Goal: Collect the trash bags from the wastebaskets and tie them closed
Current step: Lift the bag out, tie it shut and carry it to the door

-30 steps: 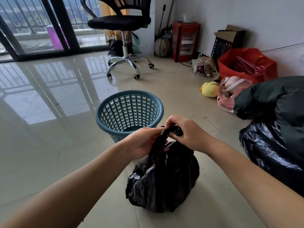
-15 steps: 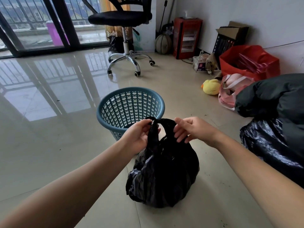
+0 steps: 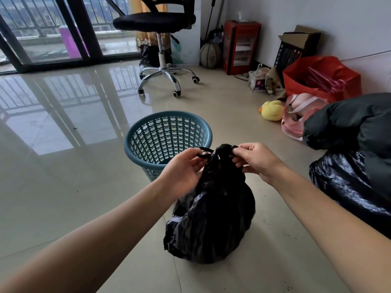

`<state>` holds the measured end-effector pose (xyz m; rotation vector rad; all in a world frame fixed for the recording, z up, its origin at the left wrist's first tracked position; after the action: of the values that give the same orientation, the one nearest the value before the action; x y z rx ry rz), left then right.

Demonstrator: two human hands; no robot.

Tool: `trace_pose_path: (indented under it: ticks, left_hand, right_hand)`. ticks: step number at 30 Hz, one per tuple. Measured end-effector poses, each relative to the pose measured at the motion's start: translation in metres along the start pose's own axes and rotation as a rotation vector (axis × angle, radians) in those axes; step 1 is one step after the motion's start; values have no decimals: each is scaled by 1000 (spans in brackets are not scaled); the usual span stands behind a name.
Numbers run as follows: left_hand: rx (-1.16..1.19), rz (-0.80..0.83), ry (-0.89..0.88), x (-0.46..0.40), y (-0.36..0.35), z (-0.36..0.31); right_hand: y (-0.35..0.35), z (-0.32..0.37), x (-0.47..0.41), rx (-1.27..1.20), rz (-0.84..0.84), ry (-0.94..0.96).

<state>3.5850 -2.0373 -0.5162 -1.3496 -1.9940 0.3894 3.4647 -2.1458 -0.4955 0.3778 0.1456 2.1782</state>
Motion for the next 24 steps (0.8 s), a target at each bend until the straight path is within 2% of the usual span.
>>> trace_pose_path:
  ticks: [3, 5, 10, 13, 15, 19, 21, 24]
  left_hand:
    - [87, 14, -33, -1, 6, -1]
    - [36, -3, -14, -1, 22, 5]
    - [-550, 1, 156, 9, 102, 26]
    - [-585, -112, 242, 25, 162, 27]
    - [-559, -197, 264, 34, 189, 25]
    - [-638, -247, 237, 32, 201, 20]
    - [-749, -235, 194, 29, 197, 9]
    - [-813, -116, 161, 26, 174, -3]
  right_hand:
    - [26, -22, -10, 617, -206, 74]
    - [35, -58, -13, 869, -206, -25]
    - [71, -136, -6, 1168, -134, -294]
    - [90, -170, 4, 1221, -93, -385]
    - [93, -183, 8, 1213, -78, -397]
    - [91, -190, 6, 1066, -89, -457]
    - [87, -196, 5, 702, -41, -546]
    - [61, -177, 14, 117, 212, -583]
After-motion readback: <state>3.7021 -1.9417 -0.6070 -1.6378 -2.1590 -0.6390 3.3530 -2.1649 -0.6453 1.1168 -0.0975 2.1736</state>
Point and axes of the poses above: each hand's wrist, its own x-axis away from the middle knuckle, its own y-axis out of the back of the hand, z = x × y, the point moved 8 cm from there along -x, towards the middle knuckle, and after that the axes turned 3 degrees about -x, right-handed, at the moved point
